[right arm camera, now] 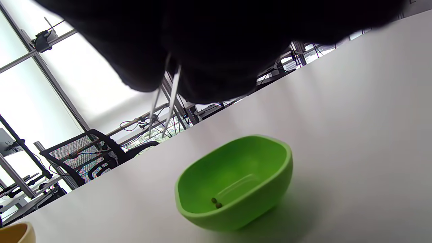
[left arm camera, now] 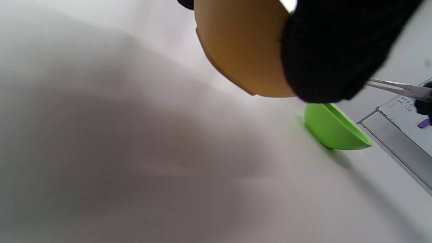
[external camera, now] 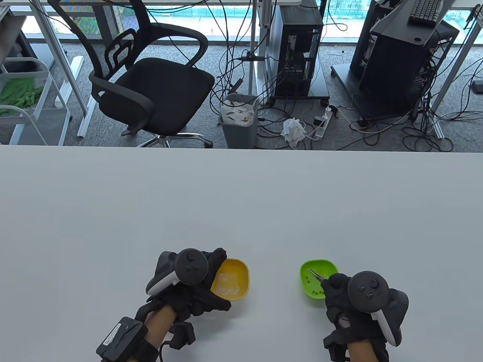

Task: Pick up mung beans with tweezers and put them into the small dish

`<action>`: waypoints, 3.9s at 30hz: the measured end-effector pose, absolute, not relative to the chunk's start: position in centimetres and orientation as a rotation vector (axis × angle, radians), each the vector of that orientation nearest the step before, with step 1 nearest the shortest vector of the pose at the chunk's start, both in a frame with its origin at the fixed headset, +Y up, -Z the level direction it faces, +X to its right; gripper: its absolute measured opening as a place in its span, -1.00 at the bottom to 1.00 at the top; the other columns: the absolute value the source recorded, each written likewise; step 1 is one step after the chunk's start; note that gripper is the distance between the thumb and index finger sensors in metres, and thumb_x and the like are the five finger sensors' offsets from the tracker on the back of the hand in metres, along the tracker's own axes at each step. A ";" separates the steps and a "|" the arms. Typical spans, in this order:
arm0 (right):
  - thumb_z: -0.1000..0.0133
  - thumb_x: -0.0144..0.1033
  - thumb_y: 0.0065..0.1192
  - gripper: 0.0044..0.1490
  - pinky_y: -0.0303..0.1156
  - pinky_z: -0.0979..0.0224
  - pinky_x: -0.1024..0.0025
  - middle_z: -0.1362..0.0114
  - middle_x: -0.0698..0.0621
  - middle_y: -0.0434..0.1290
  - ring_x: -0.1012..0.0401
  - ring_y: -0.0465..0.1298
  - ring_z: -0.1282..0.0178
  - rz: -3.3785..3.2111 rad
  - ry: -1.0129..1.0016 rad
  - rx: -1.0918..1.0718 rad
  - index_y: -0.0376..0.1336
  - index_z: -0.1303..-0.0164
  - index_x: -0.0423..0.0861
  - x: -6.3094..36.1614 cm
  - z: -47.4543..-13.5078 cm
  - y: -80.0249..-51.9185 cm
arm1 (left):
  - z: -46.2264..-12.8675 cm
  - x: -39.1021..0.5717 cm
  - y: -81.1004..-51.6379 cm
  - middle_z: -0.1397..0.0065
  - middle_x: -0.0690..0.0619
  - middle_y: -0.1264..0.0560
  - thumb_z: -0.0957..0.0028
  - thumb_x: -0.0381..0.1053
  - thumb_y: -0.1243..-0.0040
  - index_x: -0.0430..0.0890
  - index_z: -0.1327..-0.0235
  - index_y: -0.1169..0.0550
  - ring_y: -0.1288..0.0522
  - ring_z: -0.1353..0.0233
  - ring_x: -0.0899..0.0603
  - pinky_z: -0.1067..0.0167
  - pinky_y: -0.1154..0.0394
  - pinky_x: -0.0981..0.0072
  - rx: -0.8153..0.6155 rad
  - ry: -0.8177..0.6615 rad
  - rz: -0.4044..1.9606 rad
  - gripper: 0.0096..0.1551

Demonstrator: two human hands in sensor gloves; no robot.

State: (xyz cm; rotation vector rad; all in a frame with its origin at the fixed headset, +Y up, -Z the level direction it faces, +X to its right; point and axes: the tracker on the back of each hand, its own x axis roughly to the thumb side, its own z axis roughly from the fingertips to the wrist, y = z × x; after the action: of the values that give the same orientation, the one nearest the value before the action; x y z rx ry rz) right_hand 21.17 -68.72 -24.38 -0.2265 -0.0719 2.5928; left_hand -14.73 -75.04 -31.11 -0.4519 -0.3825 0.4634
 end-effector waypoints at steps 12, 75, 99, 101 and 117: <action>-0.10 -0.20 0.39 -0.54 0.59 0.36 0.37 0.15 -0.18 0.63 0.29 0.57 0.43 2.558 -0.046 -0.216 0.55 0.04 -0.28 21.0 -24.5 -68.8 | -32.5 -15.8 -77.6 -0.76 0.02 0.13 0.20 0.37 -0.51 0.04 -0.64 0.22 0.21 -0.75 -0.37 -0.55 0.34 -0.30 -0.556 -0.335 0.477 0.48; -0.09 -0.22 0.39 -0.50 0.63 0.17 0.20 0.00 -0.22 0.62 0.16 0.63 0.28 2.791 -0.131 -0.976 0.50 -0.08 -0.27 25.6 -26.3 -74.5 | -22.1 -15.4 -71.7 -0.75 -0.07 0.18 -0.09 0.43 0.05 -0.03 -0.67 0.11 0.29 -0.71 -0.37 -0.53 0.31 -0.24 -0.197 -0.245 0.273 0.06; -0.16 -0.07 0.23 -0.31 0.59 -0.08 0.02 -0.31 -0.27 0.51 -0.06 0.61 -0.01 2.763 -0.288 -0.722 0.35 -0.38 -0.25 23.5 -24.8 -70.4 | -22.0 -15.6 -71.4 -0.75 -0.06 0.22 -0.09 0.43 0.03 -0.03 -0.67 0.11 0.32 -0.70 -0.38 -0.52 0.33 -0.25 -0.194 -0.269 0.299 0.07; -0.18 -0.02 0.19 -0.23 0.54 -0.20 -0.07 -0.43 -0.30 0.42 -0.14 0.55 -0.17 2.754 -0.354 -0.508 0.28 -0.47 -0.25 22.0 -24.0 -68.4 | -21.9 -15.7 -71.1 -0.75 -0.06 0.23 -0.09 0.44 0.04 -0.03 -0.67 0.11 0.33 -0.70 -0.38 -0.52 0.34 -0.25 -0.184 -0.271 0.305 0.07; -0.19 0.19 -0.10 -0.01 -0.31 -0.58 -0.28 -0.74 -0.17 -0.34 -0.18 -0.36 -0.67 2.769 -0.036 0.487 -0.20 -0.72 -0.09 16.5 -20.8 -69.4 | -21.5 -15.6 -70.7 -0.74 -0.06 0.24 -0.09 0.44 0.05 -0.03 -0.67 0.13 0.34 -0.69 -0.38 -0.52 0.33 -0.25 -0.156 -0.288 0.280 0.07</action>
State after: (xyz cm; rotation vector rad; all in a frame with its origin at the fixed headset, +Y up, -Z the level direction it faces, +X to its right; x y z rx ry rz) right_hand 16.50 -69.36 -20.77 0.4869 -0.0358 2.7694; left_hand -15.56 -70.65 -21.54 -0.1561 -0.2884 0.2797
